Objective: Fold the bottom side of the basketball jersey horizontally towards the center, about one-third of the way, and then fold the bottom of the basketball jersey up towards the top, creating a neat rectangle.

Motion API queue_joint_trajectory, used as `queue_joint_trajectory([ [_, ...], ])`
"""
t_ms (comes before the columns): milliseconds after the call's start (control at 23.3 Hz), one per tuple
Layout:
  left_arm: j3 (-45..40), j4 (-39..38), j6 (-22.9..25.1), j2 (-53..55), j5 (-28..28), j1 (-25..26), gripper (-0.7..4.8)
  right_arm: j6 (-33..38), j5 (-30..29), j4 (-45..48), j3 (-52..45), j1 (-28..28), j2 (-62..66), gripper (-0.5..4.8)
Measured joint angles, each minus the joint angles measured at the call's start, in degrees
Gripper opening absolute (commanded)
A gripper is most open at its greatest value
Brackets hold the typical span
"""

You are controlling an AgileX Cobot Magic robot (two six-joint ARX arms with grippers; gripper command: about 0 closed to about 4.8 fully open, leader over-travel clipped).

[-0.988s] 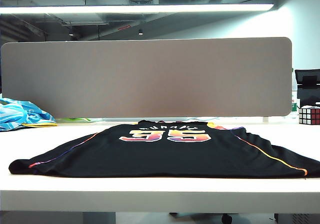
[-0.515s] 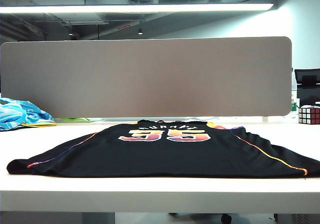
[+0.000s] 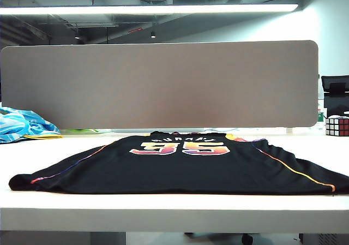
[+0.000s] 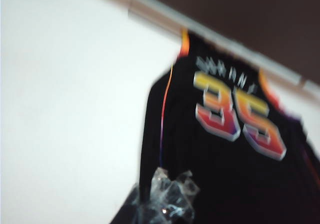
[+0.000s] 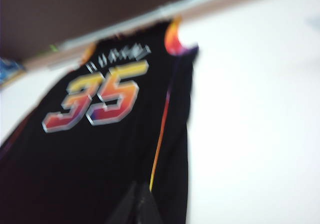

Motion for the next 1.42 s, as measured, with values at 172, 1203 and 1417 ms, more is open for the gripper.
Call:
queue_joint_trajectory([
  [172,8.6,0.0,2.3,18.7,9.2,1.4,-0.06,-5.6,-0.3,-8.6,12.2,0.0,17.9,-0.04],
  [1203,26.5,-16.7,13.8,55.6,28.3,7.8,2.62,-12.9,-8.8,-26.3,27.8,-1.0,55.2,2.44],
  [1417,26.5,-19.8,16.6,55.6,26.1,4.9,2.82,-12.9,-9.3,-27.1,27.8,-1.0,57.1,2.89],
])
